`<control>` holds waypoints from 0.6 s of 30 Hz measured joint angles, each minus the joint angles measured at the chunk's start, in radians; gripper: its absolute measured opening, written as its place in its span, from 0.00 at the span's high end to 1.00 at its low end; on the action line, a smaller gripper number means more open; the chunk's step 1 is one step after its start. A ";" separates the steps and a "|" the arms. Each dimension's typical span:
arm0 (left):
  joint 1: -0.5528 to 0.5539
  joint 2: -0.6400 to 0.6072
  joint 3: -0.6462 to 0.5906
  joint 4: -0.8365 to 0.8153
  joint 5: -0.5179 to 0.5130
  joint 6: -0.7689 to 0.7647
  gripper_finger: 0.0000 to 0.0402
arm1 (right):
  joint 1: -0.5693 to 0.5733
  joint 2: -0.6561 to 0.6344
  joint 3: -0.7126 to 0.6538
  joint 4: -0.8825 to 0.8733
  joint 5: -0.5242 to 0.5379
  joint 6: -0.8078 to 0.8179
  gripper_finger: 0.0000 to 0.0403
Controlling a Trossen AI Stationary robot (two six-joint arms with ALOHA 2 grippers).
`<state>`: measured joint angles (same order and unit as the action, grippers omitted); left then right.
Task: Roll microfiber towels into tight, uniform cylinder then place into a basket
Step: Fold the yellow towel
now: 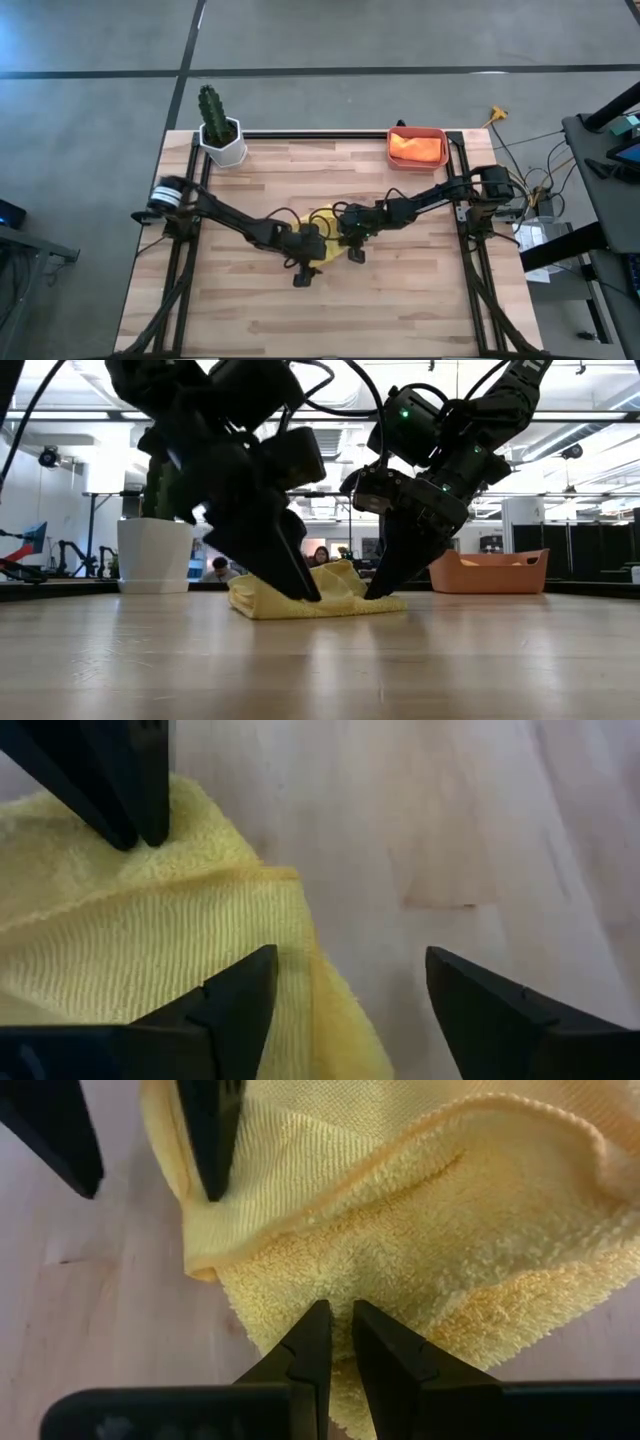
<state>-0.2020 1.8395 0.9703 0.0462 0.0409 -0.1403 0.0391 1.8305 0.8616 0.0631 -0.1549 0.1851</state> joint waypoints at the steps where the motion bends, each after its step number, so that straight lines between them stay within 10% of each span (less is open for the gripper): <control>1: 0.000 0.008 0.001 0.003 -0.010 0.000 0.40 | 0.000 0.000 0.000 0.000 0.000 0.001 0.89; 18: -0.002 0.033 0.083 -0.112 -0.089 -0.013 0.54 | 0.002 0.000 0.000 0.001 0.001 0.050 0.89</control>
<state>-0.2039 1.8725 1.0531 -0.0658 -0.0483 -0.1535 0.0410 1.8305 0.8616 0.0639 -0.1535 0.2352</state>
